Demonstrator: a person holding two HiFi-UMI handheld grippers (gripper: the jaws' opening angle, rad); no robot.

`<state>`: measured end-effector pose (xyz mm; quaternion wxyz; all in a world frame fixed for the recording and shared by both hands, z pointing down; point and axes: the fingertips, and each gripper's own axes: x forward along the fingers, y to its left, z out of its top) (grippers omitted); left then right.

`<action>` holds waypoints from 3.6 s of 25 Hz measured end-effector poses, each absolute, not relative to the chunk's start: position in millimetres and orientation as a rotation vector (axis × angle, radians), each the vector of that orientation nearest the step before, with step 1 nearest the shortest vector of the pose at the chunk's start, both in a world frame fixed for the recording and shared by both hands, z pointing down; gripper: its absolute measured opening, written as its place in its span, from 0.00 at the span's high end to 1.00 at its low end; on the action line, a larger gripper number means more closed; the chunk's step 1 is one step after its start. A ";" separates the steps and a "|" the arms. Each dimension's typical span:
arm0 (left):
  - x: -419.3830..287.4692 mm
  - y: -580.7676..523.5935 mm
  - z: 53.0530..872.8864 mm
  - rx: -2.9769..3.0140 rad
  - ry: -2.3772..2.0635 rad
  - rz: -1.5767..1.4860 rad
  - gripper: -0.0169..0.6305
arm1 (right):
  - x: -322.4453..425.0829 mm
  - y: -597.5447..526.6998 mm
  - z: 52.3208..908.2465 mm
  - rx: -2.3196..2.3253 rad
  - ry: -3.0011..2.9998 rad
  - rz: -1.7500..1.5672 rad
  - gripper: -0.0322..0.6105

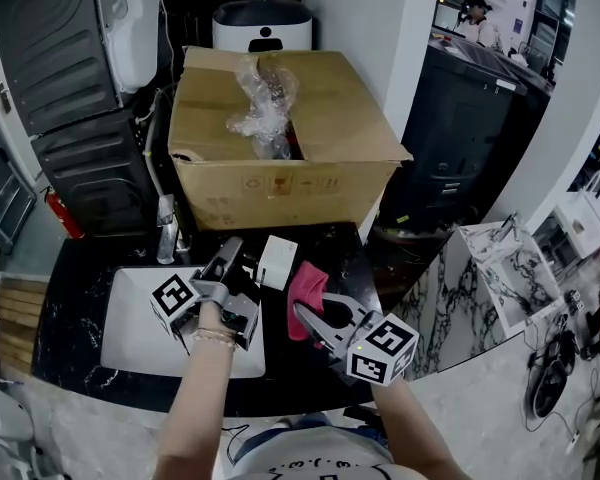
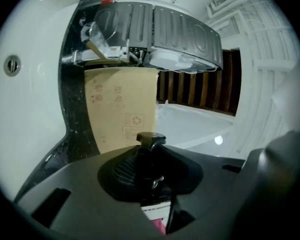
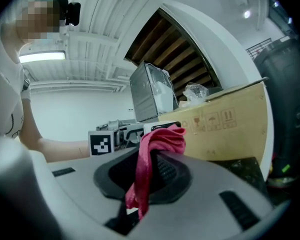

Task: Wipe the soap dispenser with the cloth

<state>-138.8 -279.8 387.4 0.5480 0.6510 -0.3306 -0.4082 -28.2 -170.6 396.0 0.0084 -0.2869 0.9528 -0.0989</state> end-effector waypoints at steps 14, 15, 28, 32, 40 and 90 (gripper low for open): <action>-112.3 -266.0 388.3 2.336 -1.462 -0.381 0.81 | 61.8 -207.9 405.6 -1.328 2.669 -0.520 0.87; -111.8 -271.1 392.0 2.325 -1.476 -0.366 0.81 | 61.9 -207.9 406.6 -1.325 2.669 -0.525 0.87; -89.3 -383.4 459.0 2.156 -1.793 -0.014 0.81 | 71.9 -219.7 440.9 -1.306 2.791 -0.613 0.87; -80.8 -414.9 470.6 2.161 -1.858 0.066 0.81 | 70.4 -227.1 455.8 -1.278 2.854 -0.642 0.87; -65.4 -432.3 473.5 2.225 -1.905 0.197 0.80 | 69.5 -239.4 461.2 -1.255 2.857 -0.678 0.87; -110.0 -35.8 326.8 2.488 -1.980 -0.115 0.95 | 78.2 -30.4 338.8 -1.543 2.849 0.067 0.87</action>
